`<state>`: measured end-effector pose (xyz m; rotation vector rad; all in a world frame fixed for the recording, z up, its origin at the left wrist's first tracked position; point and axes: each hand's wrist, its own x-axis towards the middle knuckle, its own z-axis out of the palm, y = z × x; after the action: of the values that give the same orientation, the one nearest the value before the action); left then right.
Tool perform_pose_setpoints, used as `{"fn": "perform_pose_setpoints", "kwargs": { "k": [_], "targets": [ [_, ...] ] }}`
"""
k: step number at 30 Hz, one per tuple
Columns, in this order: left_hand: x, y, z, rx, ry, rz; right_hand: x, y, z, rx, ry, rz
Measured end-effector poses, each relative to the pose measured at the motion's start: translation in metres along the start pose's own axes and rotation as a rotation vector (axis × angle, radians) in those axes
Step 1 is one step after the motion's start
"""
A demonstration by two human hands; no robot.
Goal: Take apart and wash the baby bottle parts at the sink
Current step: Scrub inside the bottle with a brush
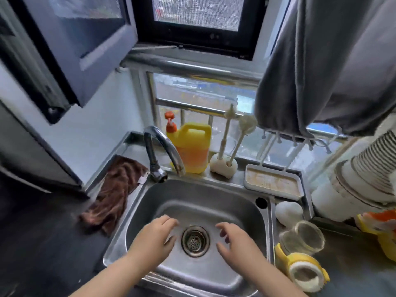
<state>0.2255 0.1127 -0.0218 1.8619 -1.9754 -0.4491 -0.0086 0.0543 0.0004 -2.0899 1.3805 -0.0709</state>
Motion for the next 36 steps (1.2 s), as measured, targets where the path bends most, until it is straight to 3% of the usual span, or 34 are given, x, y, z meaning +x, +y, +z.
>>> {"fn": "perform_pose_setpoints", "kwargs": {
  "k": [13,19,24,31,36],
  "targets": [
    [0.051,-0.06,-0.017,-0.117,-0.05,0.147,0.051,-0.036,-0.008,0.089,0.127,0.262],
    [0.07,-0.023,-0.017,-0.096,-0.113,0.415,0.076,-0.021,-0.072,0.187,0.344,0.375],
    [0.088,0.021,-0.021,-0.122,-0.027,0.424,0.149,-0.01,-0.126,0.41,0.458,0.383],
    [0.096,0.045,-0.029,-0.187,0.029,0.407,0.204,-0.004,-0.142,0.777,0.525,0.432],
    [0.095,0.049,-0.025,-0.206,0.041,0.383,0.209,0.004,-0.136,0.725,0.591,0.349]
  ]
}}
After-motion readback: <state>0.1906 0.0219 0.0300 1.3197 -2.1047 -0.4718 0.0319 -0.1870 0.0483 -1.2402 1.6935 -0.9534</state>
